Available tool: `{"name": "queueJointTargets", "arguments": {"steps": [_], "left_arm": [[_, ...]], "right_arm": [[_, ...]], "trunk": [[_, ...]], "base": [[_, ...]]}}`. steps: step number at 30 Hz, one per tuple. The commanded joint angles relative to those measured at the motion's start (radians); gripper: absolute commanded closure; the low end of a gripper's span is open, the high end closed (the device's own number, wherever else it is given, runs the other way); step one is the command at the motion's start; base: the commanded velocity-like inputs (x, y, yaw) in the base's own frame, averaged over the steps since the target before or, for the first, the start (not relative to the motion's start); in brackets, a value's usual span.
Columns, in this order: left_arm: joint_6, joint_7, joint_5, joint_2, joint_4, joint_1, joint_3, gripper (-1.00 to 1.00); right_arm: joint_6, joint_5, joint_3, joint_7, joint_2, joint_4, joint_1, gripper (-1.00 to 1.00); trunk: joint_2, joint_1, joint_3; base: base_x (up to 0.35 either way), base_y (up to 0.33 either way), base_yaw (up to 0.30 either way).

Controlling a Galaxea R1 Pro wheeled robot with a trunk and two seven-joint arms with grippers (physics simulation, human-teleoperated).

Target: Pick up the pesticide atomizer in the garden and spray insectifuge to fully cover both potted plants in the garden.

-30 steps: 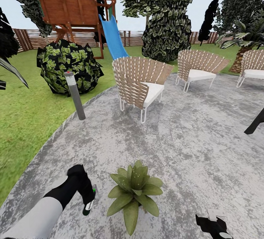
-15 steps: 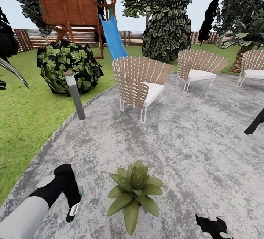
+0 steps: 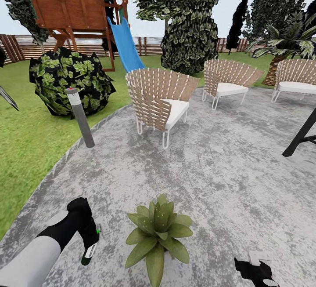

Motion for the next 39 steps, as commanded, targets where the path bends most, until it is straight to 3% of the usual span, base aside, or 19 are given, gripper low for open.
{"name": "queueJointTargets", "arguments": {"steps": [1, 3, 6, 8, 12, 14, 18, 21, 25, 29, 32, 36, 39], "left_arm": [[0.01, -0.004, -0.001, 0.001, -0.002, 0.0, -0.004, 1.0], [0.009, 0.003, -0.001, 0.009, -0.001, 0.001, -0.008, 1.0], [0.008, 0.071, -0.001, 0.019, 0.0, 0.023, -0.009, 1.0], [0.005, 0.118, 0.0, 0.016, 0.0, 0.059, -0.01, 1.0], [-0.002, 0.139, 0.005, 0.006, 0.0, 0.079, -0.005, 1.0], [-0.015, 0.141, 0.01, -0.013, -0.001, 0.08, -0.002, 1.0], [-0.021, 0.14, 0.005, -0.076, -0.015, 0.071, -0.004, 1.0], [-0.021, 0.133, 0.004, -0.084, -0.018, 0.046, -0.004, 1.0], [-0.02, 0.129, 0.003, -0.073, -0.018, -0.006, -0.001, 1.0], [-0.023, 0.129, 0.002, -0.065, -0.017, -0.009, -0.001, 1.0], [-0.026, 0.131, 0.002, -0.023, -0.007, -0.002, -0.004, 1.0], [-0.034, 0.136, 0.001, 0.011, 0.0, 0.001, -0.005, 1.0], [-0.083, 0.137, 0.006, 0.041, 0.001, 0.011, -0.001, 1.0]], "right_arm": [[-0.001, -0.005, 0.009, -0.004, 0.0, -0.001, 0.0, -1.0], [-0.001, -0.005, 0.009, -0.004, 0.0, -0.001, 0.0, -1.0], [-0.001, -0.005, 0.009, -0.004, 0.0, -0.001, 0.0, -1.0], [-0.001, -0.005, 0.009, -0.004, 0.0, -0.001, 0.0, -1.0], [-0.001, -0.005, 0.009, -0.004, 0.0, -0.001, 0.0, -1.0], [-0.001, -0.005, 0.009, -0.004, 0.0, -0.001, 0.0, -1.0], [-0.001, -0.005, 0.009, -0.004, 0.0, -0.001, 0.0, -1.0], [-0.001, -0.005, 0.009, -0.004, 0.0, -0.001, 0.0, -1.0], [-0.001, -0.005, 0.009, -0.004, 0.0, -0.001, 0.0, -1.0], [-0.001, -0.005, 0.009, -0.004, 0.0, 0.0, 0.0, -1.0], [-0.001, -0.005, 0.009, -0.003, 0.0, -0.001, 0.0, -1.0], [-0.001, -0.005, 0.009, -0.003, 0.0, -0.001, 0.0, -1.0], [-0.001, -0.005, 0.009, -0.003, 0.0, -0.001, 0.0, -1.0]], "trunk": [[0.0, 0.0, -0.001], [0.0, 0.0, -0.001], [0.0, 0.0, -0.001], [0.0, 0.0, -0.001], [0.0, 0.0, -0.001], [0.0, 0.0, -0.001], [0.0, 0.0, -0.001], [0.0, 0.0, -0.001], [0.0, 0.0, -0.001], [0.0, 0.0, -0.001], [0.0, 0.0, -0.001], [0.0, 0.0, -0.001], [0.0, 0.0, -0.001]], "base": [[0.0, 0.138, -0.002], [0.0, 0.248, -0.001], [0.0, 0.146, 0.0], [0.0, 0.028, 0.0], [0.0, 0.005, 0.0], [0.0, 0.001, 0.0], [0.0, 0.0, 0.0], [0.0, 0.0, 0.0], [0.0, 0.0, 0.0], [0.0, 0.0, 0.0], [0.0, 0.0, 0.0], [0.0, 0.0, 0.0], [0.0, 0.0, 0.0]]}}
